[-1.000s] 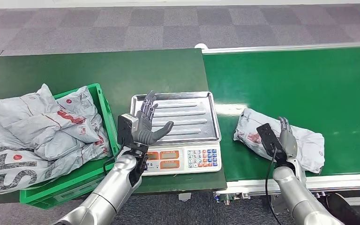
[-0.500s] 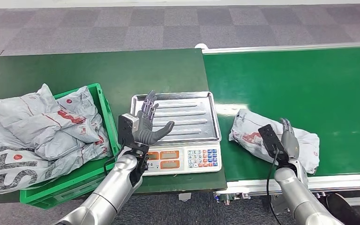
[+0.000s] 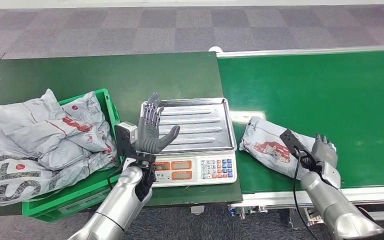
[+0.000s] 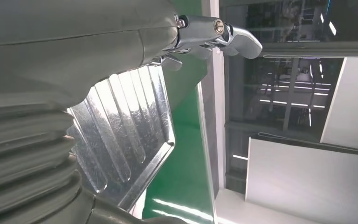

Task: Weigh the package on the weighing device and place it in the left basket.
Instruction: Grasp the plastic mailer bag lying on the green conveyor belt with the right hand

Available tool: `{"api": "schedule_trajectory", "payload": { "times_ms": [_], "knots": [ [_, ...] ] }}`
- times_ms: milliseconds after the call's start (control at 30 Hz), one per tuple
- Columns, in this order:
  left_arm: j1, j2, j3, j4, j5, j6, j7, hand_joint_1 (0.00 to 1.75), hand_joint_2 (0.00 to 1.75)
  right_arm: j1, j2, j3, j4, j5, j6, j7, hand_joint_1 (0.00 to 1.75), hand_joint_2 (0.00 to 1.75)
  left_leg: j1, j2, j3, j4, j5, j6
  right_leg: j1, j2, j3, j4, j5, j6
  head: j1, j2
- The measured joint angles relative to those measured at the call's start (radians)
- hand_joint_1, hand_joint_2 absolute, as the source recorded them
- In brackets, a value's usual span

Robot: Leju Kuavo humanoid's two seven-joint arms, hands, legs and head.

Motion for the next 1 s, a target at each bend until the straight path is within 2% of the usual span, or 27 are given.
{"api": "schedule_trajectory", "payload": {
  "times_ms": [200,433,667,933,1000],
  "knots": [
    [0.004,-0.001,0.001,-0.014,-0.002,0.0,0.0,0.0,1.75,-0.023,0.007,0.007,0.022,0.021,0.059,0.019,0.0,1.75,0.0,0.0,0.0,0.0,0.0,0.0,0.0,0.0,0.0,0.0,0.0,0.0,0.0,0.0],
    [0.005,-0.001,0.001,-0.02,-0.002,0.0,0.0,0.0,1.75,0.005,0.064,0.012,0.049,-0.003,0.116,0.006,0.0,1.75,0.0,0.0,0.0,0.0,0.0,0.0,0.0,0.0,0.0,0.0,0.0,0.0,0.0,0.0],
    [0.007,0.0,0.002,-0.034,-0.002,0.004,0.0,0.0,1.75,0.042,0.138,-0.031,0.066,-0.137,0.195,-0.079,0.0,1.75,0.0,0.005,0.003,0.0,-0.001,-0.001,0.002,0.005,0.002,0.0,-0.001,0.0,0.0,0.0],
    [0.006,0.0,0.002,-0.037,0.009,0.021,-0.003,0.0,1.75,0.062,0.19,-0.142,0.071,-0.287,0.293,-0.238,0.0,1.75,0.006,0.027,0.021,0.0,-0.016,-0.006,0.005,0.025,0.018,-0.001,-0.005,-0.005,0.0,0.0],
    [0.005,0.0,0.002,-0.038,0.013,0.022,-0.004,0.0,1.75,0.065,0.197,-0.16,0.071,-0.297,0.306,-0.252,0.87,1.75,0.008,0.03,0.025,0.0,-0.019,-0.006,0.005,0.027,0.024,-0.002,-0.007,-0.006,0.0,0.0]
  ]
}}
